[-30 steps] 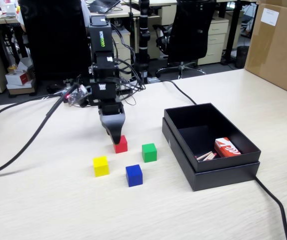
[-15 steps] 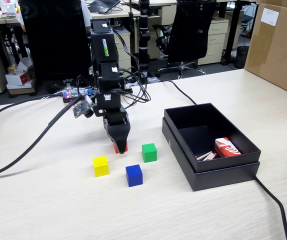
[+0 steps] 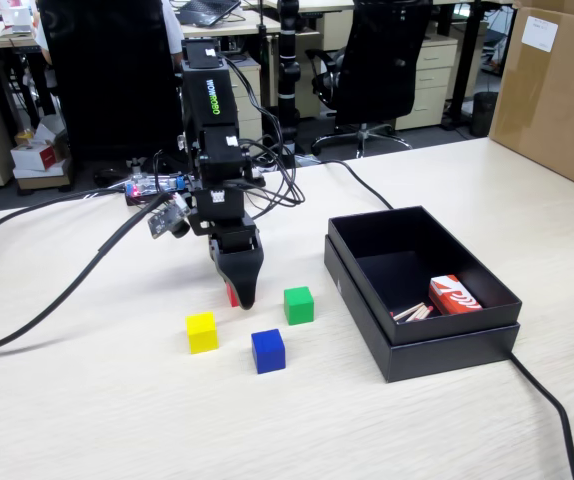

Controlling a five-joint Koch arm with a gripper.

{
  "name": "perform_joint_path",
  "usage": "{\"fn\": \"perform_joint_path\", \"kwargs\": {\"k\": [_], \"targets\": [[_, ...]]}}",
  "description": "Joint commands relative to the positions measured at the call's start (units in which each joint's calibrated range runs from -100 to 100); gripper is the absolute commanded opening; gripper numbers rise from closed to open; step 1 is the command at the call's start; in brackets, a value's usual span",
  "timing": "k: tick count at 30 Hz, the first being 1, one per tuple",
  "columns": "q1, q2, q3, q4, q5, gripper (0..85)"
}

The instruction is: Put the red cube on top of the blue cube

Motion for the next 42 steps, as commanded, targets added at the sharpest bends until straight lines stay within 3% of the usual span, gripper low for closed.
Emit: {"fn": "perform_joint_path", "kwargs": {"k": [1,34,40,42], "targets": [[0.1,-0.1,4.3,-0.4,-0.1,43.5],[0.1,1.0,3.8,-0.4,-0.1,43.2],[0.0,1.1,3.8,-0.4,-0.2,34.7],[0.0,1.1,3.9,-0.4,0.0,26.9]]}}
